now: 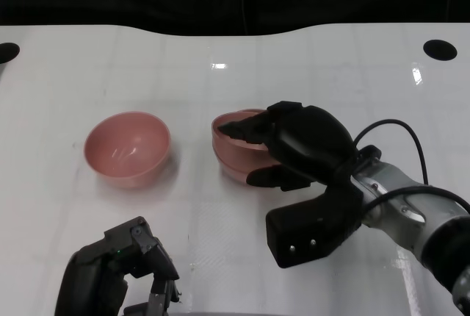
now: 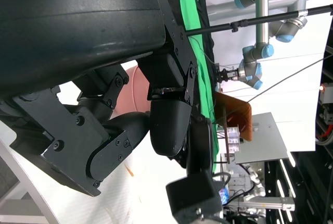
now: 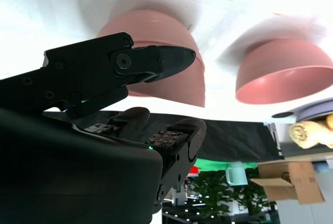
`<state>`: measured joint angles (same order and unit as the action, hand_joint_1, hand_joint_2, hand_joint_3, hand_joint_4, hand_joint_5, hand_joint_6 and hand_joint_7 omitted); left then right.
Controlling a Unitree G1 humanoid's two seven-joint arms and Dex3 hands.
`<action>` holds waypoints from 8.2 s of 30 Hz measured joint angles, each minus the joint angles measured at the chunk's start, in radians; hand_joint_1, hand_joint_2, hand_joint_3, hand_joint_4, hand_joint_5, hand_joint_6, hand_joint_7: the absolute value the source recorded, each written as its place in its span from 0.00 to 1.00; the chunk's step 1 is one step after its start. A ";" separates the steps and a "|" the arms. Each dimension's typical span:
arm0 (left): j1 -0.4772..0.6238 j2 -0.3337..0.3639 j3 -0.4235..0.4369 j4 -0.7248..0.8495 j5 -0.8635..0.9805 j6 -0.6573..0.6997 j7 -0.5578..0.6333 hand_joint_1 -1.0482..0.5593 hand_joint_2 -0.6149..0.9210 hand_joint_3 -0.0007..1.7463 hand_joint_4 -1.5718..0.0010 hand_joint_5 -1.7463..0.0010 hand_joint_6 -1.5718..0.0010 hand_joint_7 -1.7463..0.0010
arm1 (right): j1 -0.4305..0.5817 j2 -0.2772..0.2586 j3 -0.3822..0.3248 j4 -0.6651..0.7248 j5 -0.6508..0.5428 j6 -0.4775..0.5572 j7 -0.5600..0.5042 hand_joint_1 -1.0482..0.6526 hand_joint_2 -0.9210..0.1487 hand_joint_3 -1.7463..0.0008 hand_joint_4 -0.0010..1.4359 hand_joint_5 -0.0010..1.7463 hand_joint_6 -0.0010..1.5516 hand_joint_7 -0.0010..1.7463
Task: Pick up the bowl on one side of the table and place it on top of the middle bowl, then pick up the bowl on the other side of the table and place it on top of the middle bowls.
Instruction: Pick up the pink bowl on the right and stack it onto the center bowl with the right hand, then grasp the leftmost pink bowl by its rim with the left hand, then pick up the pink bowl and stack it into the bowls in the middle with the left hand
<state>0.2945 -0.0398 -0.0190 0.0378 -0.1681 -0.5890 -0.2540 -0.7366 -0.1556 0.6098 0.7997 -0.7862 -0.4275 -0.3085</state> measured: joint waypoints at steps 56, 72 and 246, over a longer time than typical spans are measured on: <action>-0.063 0.193 0.124 -0.322 0.363 0.231 0.095 0.40 0.96 0.02 0.62 0.55 0.51 0.98 | 0.891 -0.073 -0.407 -0.707 0.888 -0.253 0.515 0.49 0.48 0.25 0.62 1.00 0.50 0.89; -0.278 0.280 -0.014 -0.502 1.142 0.687 0.085 0.33 0.96 0.00 0.69 0.90 0.70 1.00 | 0.886 -0.030 -0.458 -0.682 0.892 -0.219 0.593 0.49 0.47 0.25 0.61 1.00 0.49 0.89; -0.672 0.423 -0.267 0.255 0.739 0.012 0.386 0.35 1.00 0.10 0.98 0.57 0.81 0.93 | 0.894 0.041 -0.491 -0.705 0.803 -0.188 0.588 0.49 0.41 0.31 0.63 1.00 0.51 0.85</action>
<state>-0.3778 0.3829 -0.2859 0.2930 0.5710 -0.5766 0.1324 0.1573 -0.1147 0.1190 0.0949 0.0169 -0.6157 0.2794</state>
